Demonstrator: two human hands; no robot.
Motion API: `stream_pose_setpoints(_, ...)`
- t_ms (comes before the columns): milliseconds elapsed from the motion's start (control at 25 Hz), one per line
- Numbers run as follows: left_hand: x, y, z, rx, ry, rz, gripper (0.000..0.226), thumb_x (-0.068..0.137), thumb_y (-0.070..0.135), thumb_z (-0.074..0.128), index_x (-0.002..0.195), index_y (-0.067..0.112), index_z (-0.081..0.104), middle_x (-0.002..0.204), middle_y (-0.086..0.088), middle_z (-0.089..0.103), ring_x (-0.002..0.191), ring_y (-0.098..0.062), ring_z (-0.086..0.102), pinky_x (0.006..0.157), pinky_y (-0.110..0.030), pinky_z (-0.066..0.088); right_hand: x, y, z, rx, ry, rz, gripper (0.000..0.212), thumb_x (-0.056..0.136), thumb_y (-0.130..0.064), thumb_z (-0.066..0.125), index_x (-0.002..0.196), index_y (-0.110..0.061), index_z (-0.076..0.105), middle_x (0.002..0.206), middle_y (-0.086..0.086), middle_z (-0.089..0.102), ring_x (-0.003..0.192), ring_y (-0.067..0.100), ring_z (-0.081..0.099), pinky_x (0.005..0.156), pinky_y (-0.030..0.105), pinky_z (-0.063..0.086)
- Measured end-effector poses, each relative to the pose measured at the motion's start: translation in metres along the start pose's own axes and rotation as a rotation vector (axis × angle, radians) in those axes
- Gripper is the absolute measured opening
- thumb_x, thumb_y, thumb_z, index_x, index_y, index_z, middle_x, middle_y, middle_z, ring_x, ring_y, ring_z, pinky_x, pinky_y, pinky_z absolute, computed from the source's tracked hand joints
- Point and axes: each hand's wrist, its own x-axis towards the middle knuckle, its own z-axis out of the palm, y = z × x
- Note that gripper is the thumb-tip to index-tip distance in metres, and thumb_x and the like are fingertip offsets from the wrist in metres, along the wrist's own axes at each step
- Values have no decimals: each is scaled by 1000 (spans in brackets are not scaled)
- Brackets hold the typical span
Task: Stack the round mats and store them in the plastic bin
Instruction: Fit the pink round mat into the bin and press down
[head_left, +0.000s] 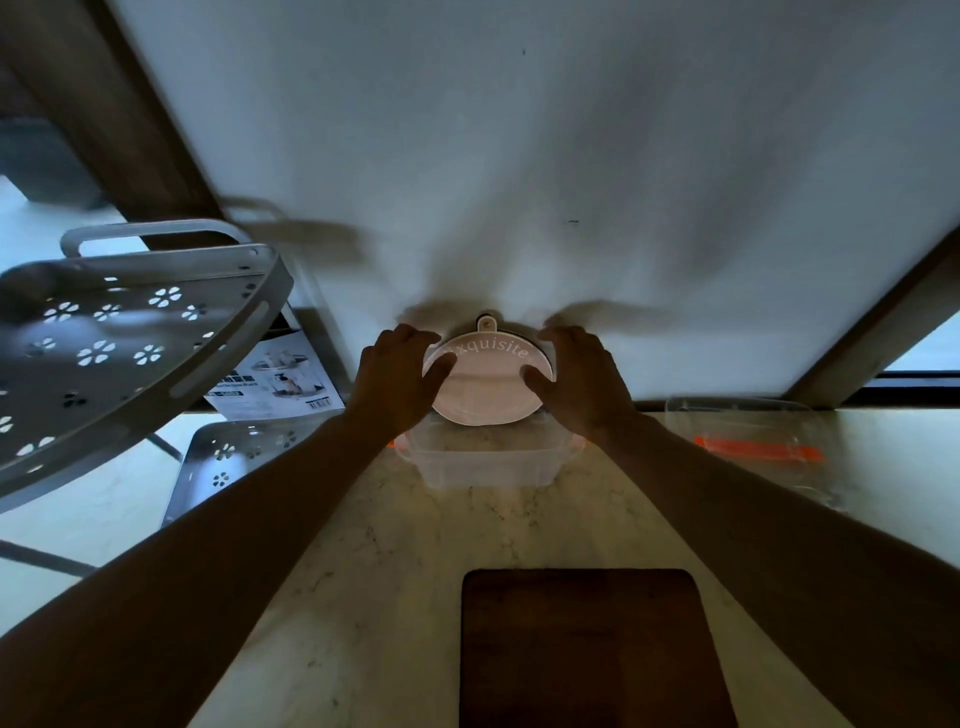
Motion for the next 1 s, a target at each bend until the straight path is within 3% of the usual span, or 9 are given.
stream_pose_setpoints(120, -16, 4, -18, 75, -100, -1, 55, 96, 50, 43, 136, 13, 50, 135, -16, 55, 123, -36, 50, 100, -50, 40, -13, -6, -14, -22, -128, -13, 67, 88, -48, 61, 141, -11, 41, 143, 14, 47, 133, 31, 41, 110, 42, 34)
stream_pose_setpoints(400, -64, 31, -70, 154, -190, -67, 69, 95, 61, 31, 146, 15, 35, 149, -16, 44, 134, -36, 42, 108, -52, 38, -59, -32, -59, -156, -285, 11, 86, 85, -71, 46, 149, -17, 25, 148, 14, 40, 135, 34, 36, 109, 51, 33)
stream_pose_setpoints(720, -136, 51, -89, 254, -274, -36, 71, 92, 63, 38, 147, 17, 30, 144, -16, 46, 131, -37, 44, 104, -53, 40, -123, -48, -72, -185, -393, 24, 98, 82, -71, 51, 154, -18, 12, 162, 13, 18, 147, 34, 21, 116, 51, 27)
stream_pose_setpoints(1000, -144, 55, -108, 236, -220, -46, 71, 90, 63, 44, 142, 16, 35, 143, -16, 47, 130, -37, 45, 104, -56, 39, -129, -52, -93, -192, -369, -1, 104, 79, -69, 59, 154, -18, 10, 162, 14, 18, 146, 36, 22, 116, 53, 25)
